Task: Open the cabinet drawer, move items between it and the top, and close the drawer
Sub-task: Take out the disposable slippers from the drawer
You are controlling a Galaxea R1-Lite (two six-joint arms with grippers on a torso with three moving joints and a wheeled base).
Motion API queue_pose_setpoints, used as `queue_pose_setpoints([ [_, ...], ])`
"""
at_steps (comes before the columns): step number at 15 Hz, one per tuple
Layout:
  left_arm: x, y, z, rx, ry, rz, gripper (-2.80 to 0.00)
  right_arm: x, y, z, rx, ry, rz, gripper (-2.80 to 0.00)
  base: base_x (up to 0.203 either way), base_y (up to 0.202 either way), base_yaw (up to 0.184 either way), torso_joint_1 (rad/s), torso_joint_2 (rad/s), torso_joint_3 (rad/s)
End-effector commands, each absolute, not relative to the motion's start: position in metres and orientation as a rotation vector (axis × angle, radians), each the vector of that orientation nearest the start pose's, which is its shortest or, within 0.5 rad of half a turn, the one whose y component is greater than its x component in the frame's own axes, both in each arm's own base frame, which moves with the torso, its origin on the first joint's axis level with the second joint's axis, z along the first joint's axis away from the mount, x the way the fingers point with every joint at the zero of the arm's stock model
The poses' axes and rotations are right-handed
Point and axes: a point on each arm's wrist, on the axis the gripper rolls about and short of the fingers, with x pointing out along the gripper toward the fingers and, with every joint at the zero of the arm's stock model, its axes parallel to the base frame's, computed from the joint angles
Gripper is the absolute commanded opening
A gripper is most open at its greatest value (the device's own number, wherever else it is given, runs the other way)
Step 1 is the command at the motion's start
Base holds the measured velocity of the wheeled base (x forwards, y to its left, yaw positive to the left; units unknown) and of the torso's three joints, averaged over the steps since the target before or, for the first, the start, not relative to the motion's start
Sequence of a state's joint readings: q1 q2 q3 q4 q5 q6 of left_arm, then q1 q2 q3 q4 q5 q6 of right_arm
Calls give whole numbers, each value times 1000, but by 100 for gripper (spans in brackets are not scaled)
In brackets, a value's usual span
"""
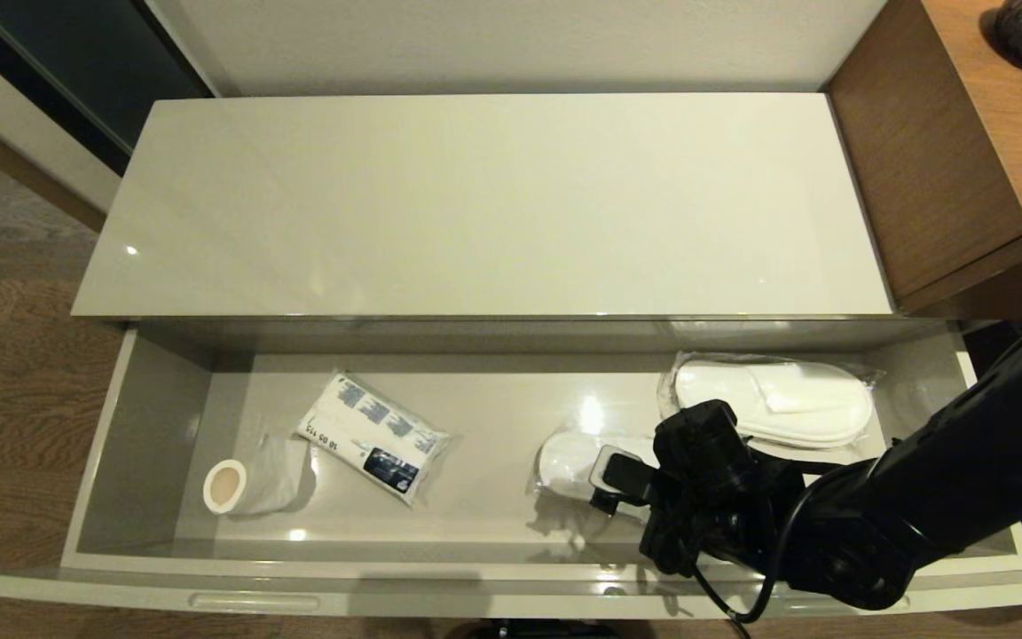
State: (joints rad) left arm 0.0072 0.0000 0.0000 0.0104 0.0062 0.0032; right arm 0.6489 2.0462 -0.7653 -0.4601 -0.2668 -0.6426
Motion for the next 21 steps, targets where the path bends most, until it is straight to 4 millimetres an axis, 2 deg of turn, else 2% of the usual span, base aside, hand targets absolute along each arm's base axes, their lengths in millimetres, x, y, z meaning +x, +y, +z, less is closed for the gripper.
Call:
queue_pose_setpoints([
  [1,-23,0,74,3,13,14,-280,268,196,42,-955,598,589,0,0,0,0,0,0,0],
  [5,-23,0,74,3,12,14,-280,274,198,31,-944,586,577,0,0,0,0,0,0,0],
  [14,-23,0,74,4,12,14,-280,280,191,29,-866,613,534,0,0,0,0,0,0,0],
  [21,-23,0,74,3,12,14,-280,283,189,9,-869,667,567,0,0,0,0,0,0,0],
])
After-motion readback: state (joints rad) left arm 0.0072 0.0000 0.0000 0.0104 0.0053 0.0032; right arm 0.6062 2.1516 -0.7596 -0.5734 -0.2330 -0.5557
